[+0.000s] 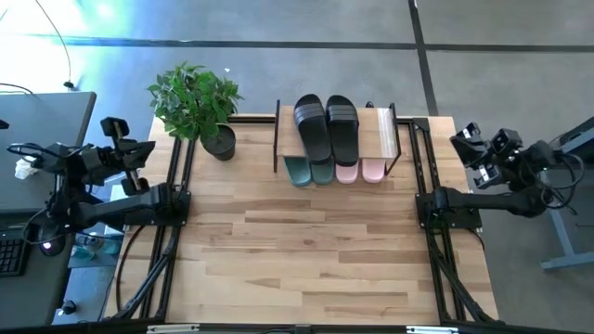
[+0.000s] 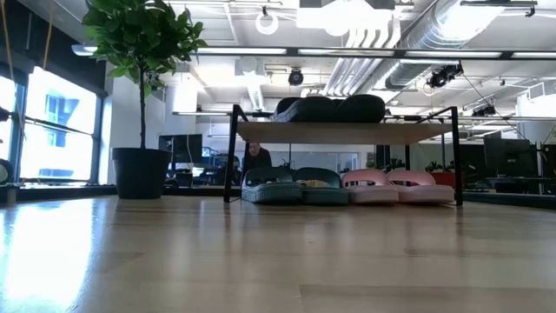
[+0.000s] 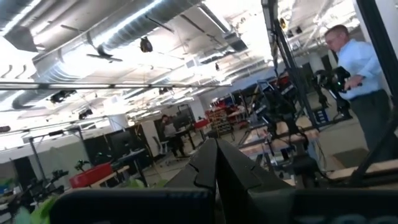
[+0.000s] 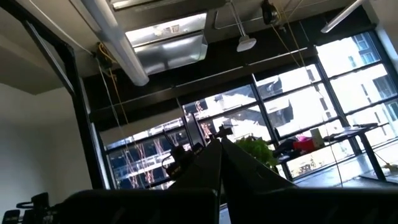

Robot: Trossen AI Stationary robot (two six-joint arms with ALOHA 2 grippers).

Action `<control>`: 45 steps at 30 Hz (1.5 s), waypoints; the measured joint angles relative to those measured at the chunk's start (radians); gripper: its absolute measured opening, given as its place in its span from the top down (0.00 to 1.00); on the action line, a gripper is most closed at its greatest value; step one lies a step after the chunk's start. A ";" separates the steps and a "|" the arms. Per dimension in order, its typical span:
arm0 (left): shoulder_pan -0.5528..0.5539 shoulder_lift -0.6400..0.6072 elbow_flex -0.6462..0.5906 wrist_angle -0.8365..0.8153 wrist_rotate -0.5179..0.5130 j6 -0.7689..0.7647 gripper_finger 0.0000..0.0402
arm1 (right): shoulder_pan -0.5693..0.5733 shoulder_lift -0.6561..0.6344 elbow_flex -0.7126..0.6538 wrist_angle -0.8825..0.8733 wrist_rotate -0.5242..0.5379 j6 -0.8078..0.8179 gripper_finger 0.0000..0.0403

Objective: Pick and place slides into the shelf
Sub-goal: Return to Home Position

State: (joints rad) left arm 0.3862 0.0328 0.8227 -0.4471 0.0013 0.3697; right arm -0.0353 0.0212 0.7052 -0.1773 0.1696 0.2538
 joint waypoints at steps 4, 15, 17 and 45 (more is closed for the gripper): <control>0.000 -0.024 -0.035 -0.012 -0.005 -0.019 1.00 | 0.000 -0.006 -0.056 0.071 -0.013 0.007 1.00; 0.000 -0.011 -0.313 0.358 0.085 -0.159 1.00 | 0.000 -0.015 -0.371 0.441 -0.043 0.185 1.00; 0.000 -0.010 -0.388 0.435 0.086 -0.188 1.00 | 0.000 -0.015 -0.414 0.465 -0.044 0.230 1.00; 0.000 -0.011 -0.754 0.717 0.039 -0.333 1.00 | 0.000 -0.014 -0.693 0.529 0.013 0.483 1.00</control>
State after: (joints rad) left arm 0.3859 0.0219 0.0684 0.2695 0.0402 0.0367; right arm -0.0352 0.0067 0.0125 0.3517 0.1825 0.7368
